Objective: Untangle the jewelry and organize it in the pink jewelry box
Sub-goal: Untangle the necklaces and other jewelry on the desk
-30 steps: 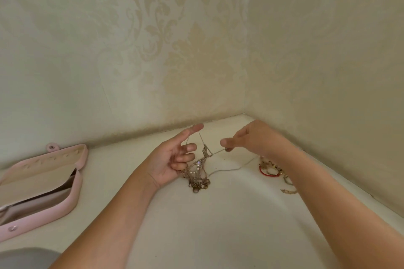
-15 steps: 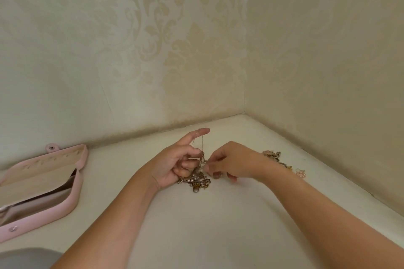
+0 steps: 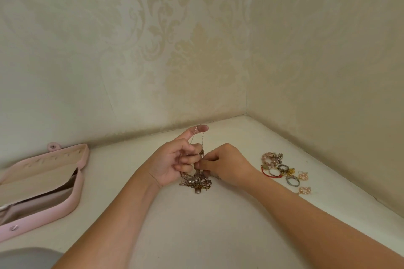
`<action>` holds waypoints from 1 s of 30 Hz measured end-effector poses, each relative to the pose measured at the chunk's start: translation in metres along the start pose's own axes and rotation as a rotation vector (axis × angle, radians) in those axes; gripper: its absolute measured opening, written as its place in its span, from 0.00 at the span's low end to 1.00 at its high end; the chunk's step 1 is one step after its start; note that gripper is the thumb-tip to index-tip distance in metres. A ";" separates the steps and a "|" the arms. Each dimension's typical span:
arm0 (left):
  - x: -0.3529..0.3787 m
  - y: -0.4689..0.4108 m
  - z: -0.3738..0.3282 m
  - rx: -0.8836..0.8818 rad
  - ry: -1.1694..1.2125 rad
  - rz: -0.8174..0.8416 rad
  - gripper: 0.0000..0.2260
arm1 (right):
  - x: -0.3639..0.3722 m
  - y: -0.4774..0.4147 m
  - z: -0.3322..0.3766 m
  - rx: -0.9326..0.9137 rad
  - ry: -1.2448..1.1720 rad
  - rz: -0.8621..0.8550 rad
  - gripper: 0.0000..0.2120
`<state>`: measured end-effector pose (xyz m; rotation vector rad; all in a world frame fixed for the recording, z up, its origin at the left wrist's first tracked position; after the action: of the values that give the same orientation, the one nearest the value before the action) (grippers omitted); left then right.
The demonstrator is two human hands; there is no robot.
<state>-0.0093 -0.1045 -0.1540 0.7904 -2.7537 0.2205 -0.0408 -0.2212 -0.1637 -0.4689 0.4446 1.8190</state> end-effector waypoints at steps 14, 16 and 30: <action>-0.008 -0.001 0.001 -0.010 -0.200 -0.099 0.24 | -0.020 0.003 -0.008 0.064 -0.366 0.020 0.04; -0.009 -0.001 0.002 -0.029 -0.283 -0.155 0.24 | -0.022 0.004 -0.009 0.063 -0.371 0.031 0.03; -0.015 0.001 0.003 0.004 -0.412 -0.269 0.27 | -0.030 0.005 -0.012 0.106 -0.386 -0.001 0.04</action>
<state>0.0021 -0.0969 -0.1611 1.3242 -2.9686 0.0070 -0.0364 -0.2532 -0.1580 -0.0394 0.2712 1.8212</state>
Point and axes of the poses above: each hand's wrist, its own y-axis away from the middle knuckle, its own x-axis out of the palm, z = x × y, the point moved 5 cm from there along -y, towards the middle knuckle, and after that the axes turned 15 degrees about z, right-handed, at the moved point
